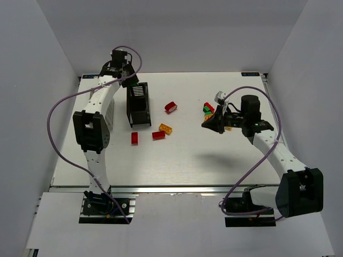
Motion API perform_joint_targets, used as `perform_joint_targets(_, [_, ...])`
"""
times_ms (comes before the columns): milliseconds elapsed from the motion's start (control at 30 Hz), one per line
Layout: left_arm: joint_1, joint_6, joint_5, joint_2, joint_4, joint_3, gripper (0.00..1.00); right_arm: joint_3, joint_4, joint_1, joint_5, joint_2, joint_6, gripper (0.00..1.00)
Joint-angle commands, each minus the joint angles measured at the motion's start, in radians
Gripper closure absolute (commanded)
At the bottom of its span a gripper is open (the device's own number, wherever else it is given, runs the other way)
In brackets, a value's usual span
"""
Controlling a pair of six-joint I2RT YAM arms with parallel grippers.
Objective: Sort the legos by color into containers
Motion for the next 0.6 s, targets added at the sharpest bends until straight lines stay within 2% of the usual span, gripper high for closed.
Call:
perform_joint_targets(0, [-0.002,0.004,0.012,-0.024,-0.022,0.021,0.82,-0.007,0.007,-0.011,0.004,-0.017,-0.013,0.92])
perform_joint_targets(133, [-0.002,-0.005,0.009,-0.025,-0.026,0.005,0.73,-0.002,0.009,-0.014,0.017,-0.009,-0.011,0.84])
perform_joint_targets(167, [-0.002,-0.008,0.004,-0.025,-0.031,0.003,0.68,-0.002,0.009,-0.014,0.021,-0.008,-0.011,0.76])
perform_joint_targets(200, [-0.002,-0.018,-0.002,-0.025,-0.034,0.004,0.56,-0.001,0.010,-0.014,0.038,-0.006,-0.010,0.70])
perform_joint_targets(267, [-0.002,-0.023,-0.007,-0.030,-0.034,0.006,0.46,0.002,0.013,-0.014,0.059,-0.003,-0.002,0.60])
perform_joint_targets(300, [-0.002,-0.028,-0.008,-0.030,-0.032,0.008,0.36,0.006,0.012,-0.016,0.079,0.001,-0.001,0.57])
perform_joint_targets(400, [-0.002,-0.023,-0.014,-0.031,-0.040,0.023,0.30,0.024,0.001,-0.017,0.127,0.008,0.015,0.52])
perform_joint_targets(567, [0.003,-0.020,-0.019,-0.065,-0.037,0.014,0.29,0.062,-0.031,-0.017,0.226,0.038,0.048,0.50])
